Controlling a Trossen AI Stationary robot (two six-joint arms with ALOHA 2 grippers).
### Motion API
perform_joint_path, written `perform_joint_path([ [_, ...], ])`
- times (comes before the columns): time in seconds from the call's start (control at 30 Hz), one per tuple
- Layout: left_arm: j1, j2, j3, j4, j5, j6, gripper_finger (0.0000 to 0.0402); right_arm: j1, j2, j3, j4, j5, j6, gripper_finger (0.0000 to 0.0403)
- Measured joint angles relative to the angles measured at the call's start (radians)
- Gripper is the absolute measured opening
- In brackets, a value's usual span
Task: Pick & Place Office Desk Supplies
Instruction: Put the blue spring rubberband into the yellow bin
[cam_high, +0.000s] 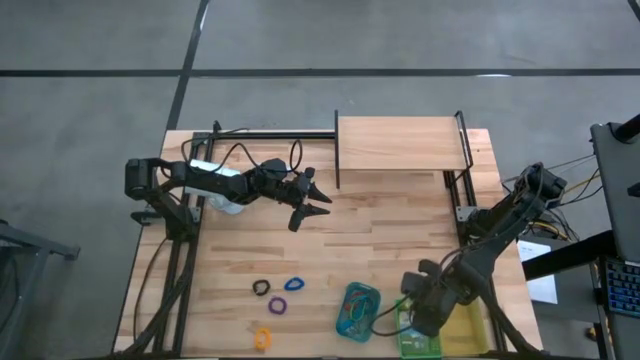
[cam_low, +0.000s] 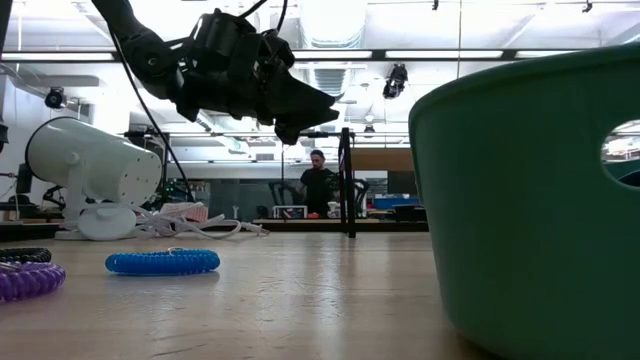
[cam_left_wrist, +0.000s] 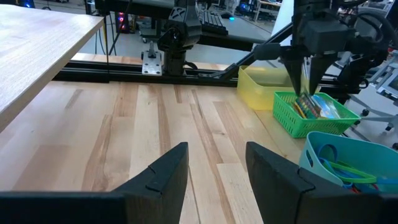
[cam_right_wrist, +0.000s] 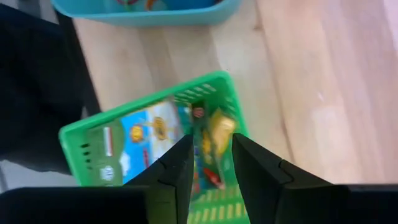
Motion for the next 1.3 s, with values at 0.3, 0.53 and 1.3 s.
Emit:
perform_joint_path([
  [0.3,0.000,0.000,0.000,0.000,0.000,0.000,0.0166,0.000,-0.029,-0.002,-0.080,0.035,-0.012,0.0103],
  [0.53,0.000,0.000,0.000,0.000,0.000,0.000,0.0166,-0.003,-0.023,-0.014,-0.078,0.051,-0.021,0.0102],
  [1.3,0.000,0.000,0.000,0.000,0.000,0.000,0.0166,-0.013,-0.043,-0.130,0.057,0.136,-0.077,0.0101],
])
